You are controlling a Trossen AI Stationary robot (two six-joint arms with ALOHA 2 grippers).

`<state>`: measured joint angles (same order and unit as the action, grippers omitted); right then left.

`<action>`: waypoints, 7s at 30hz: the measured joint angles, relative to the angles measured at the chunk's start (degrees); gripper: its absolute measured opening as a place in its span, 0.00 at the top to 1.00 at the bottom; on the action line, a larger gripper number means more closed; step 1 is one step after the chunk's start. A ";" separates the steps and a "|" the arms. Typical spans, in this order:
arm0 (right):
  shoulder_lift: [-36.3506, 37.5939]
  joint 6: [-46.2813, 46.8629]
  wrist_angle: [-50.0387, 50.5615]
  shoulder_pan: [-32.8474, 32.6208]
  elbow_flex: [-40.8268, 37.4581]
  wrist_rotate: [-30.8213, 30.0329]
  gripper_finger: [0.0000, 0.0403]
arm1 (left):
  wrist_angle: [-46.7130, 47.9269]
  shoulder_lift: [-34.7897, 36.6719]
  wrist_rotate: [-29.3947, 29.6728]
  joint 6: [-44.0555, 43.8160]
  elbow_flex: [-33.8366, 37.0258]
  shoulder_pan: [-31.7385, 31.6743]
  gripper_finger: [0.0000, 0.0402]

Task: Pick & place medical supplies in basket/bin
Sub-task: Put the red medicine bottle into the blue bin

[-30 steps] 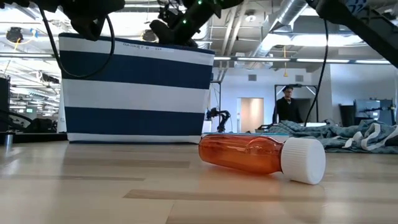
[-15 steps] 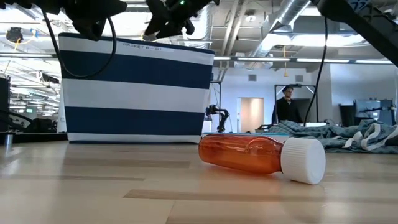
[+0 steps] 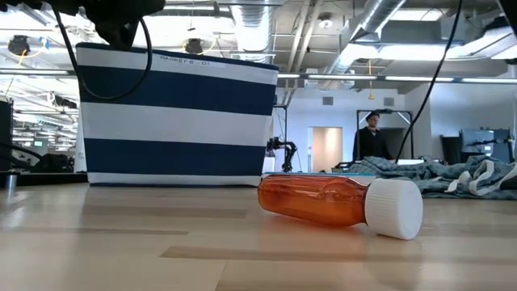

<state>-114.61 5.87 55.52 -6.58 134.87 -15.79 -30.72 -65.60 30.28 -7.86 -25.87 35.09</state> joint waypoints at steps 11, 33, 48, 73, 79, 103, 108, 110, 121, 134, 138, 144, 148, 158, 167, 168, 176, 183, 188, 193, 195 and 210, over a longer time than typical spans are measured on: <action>-9.76 29.23 30.42 -18.03 -1.51 0.86 0.44 | -0.46 0.00 -0.02 -4.20 0.00 0.00 0.61; -17.25 28.33 34.46 -24.82 -1.46 -2.98 0.42 | 3.28 -0.09 0.02 -11.56 0.00 0.19 0.61; -10.30 21.70 34.48 -26.45 -1.48 -11.06 0.42 | 5.61 -0.11 -1.49 -12.35 0.00 0.19 0.61; -6.15 31.39 25.95 -24.45 -1.45 9.35 0.42 | 5.33 -0.14 -1.22 -12.83 0.00 0.15 0.61; -6.91 32.62 21.60 -22.49 -1.49 13.22 0.42 | 5.36 -0.14 -1.12 -12.84 0.00 0.15 0.61; -8.29 43.03 17.71 -19.60 -1.28 15.29 0.42 | 13.25 -0.13 0.00 -8.17 0.00 0.13 0.61; -10.46 48.61 28.29 -21.53 -1.40 7.22 0.42 | 13.42 -0.13 5.48 -3.72 0.00 0.09 0.61; -11.70 49.52 32.59 -22.19 -1.44 7.60 0.42 | 13.20 -0.13 5.48 -4.46 0.00 0.11 0.61; -14.91 45.13 34.51 -26.49 -1.46 2.74 0.42 | 13.22 -0.13 4.66 -13.41 0.00 0.11 0.61; -5.26 50.09 34.43 -32.97 -4.59 -11.93 0.42 | 13.26 -0.13 2.93 -20.50 0.00 0.11 0.61; 2.01 58.64 34.49 -34.62 -15.11 -14.93 0.42 | 13.26 -0.13 1.23 -20.73 0.00 0.11 0.61; 11.62 77.47 33.74 -36.56 -34.34 -15.58 0.42 | 13.26 -0.13 0.15 -20.72 0.00 0.13 0.61; 13.26 83.22 23.60 -36.54 -41.26 -13.09 0.42 | 13.29 -0.13 2.77 -20.72 0.00 0.13 0.61; 7.67 68.27 2.77 -33.87 -42.91 -8.29 0.42 | 13.26 -0.13 4.21 -22.30 0.00 0.13 0.61; 7.48 69.38 7.78 -31.50 -44.39 -6.56 0.42 | 13.77 -0.11 4.11 -24.20 0.00 0.13 0.61; 7.48 68.89 6.76 -31.33 -44.39 -6.54 0.42 | 13.87 -0.11 4.11 -23.72 0.00 0.13 0.61; 7.48 68.67 -3.18 -31.14 -44.39 -6.54 0.42 | 13.83 -0.11 4.07 -23.12 0.00 0.13 0.61; 7.48 66.06 -11.47 -31.27 -44.39 -7.02 0.42 | 13.83 -0.11 4.04 -23.13 0.00 0.13 0.61; 7.48 64.97 -13.62 -31.27 -44.39 -9.35 0.42 | 13.81 -0.11 4.04 -23.04 0.00 0.13 0.61; 7.48 65.67 -13.33 -31.27 -44.37 -10.24 0.42 | 13.81 -0.11 4.02 -23.07 0.00 0.13 0.61; 7.48 65.66 -13.09 -31.27 -44.37 -12.05 0.42 | 13.81 -0.11 4.02 -22.99 0.00 0.13 0.61; 0.43 87.01 -9.61 -32.25 -44.38 -11.04 0.42 | 15.03 -0.11 3.98 -23.05 0.00 0.13 0.61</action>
<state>-114.18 92.88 45.91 -38.83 90.49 -26.82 -15.69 -65.71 34.26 -30.91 -25.87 35.22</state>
